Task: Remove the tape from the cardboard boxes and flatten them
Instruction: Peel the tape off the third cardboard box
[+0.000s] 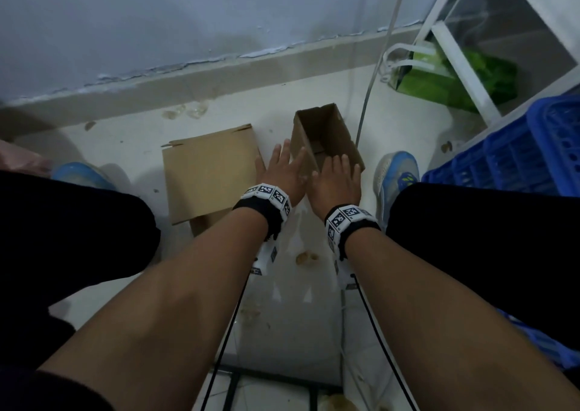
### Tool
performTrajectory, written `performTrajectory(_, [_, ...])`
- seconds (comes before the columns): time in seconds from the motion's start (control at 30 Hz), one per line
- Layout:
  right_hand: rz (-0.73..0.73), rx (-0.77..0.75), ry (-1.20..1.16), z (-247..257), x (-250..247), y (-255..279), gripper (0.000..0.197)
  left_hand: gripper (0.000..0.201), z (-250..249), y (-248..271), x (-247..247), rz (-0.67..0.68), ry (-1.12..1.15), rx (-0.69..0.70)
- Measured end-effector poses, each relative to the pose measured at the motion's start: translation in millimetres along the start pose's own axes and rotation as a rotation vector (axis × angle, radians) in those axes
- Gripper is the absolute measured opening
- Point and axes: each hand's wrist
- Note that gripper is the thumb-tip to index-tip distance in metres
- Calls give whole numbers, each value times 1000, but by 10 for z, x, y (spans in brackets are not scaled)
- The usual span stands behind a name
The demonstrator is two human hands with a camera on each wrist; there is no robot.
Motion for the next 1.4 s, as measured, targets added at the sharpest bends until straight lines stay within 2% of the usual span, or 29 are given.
performTrajectory(0.1, [30,-39,57,-25,21,25,58,74,-32,-58,87,16,16,20])
performTrajectory(0.23, [31,-16,-14,-25,43,-20,51,86,-60,-117,127,17,88,41])
performTrajectory(0.37, [-15,-12,-85,-82,10,-21,33,86,-147,-144,98,23,190,67])
performTrajectory(0.5, [-111,-23,-182,-111,-205,13,19,77,-260,-97,-95,-35,347,82])
performTrajectory(0.57, [-157,-40,-231,-79,-395,25,16,76,-286,-34,-259,-92,405,100])
performTrajectory(0.7, [-309,-81,-338,123,-878,75,13,88,-288,171,-733,-190,478,146])
performTrajectory(0.83, [-498,-128,-442,560,-1543,228,17,71,-179,479,-1482,-406,439,223])
performTrajectory(0.93, [-591,-176,-548,907,-2105,418,20,68,-33,776,-2092,-536,411,259])
performTrajectory(1.07, [-597,-218,-709,1291,-2652,671,31,73,149,1211,-2708,-660,384,251])
performTrajectory(1.17, [-546,-242,-938,1495,-2954,808,42,80,262,1469,-3049,-727,274,190])
performTrajectory(1.3, [-396,-251,-1278,1622,-3308,916,34,85,397,1723,-3341,-923,131,36])
performTrajectory(1.4, [-294,-231,-1387,1629,-3518,840,29,101,533,1826,-3370,-1019,268,-40])
Point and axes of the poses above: each hand's wrist, its own y-axis away from the middle knuckle, its own x-axis out of the palm, z = x × y, and after that the axes turned 8 degrees about y, right-handed
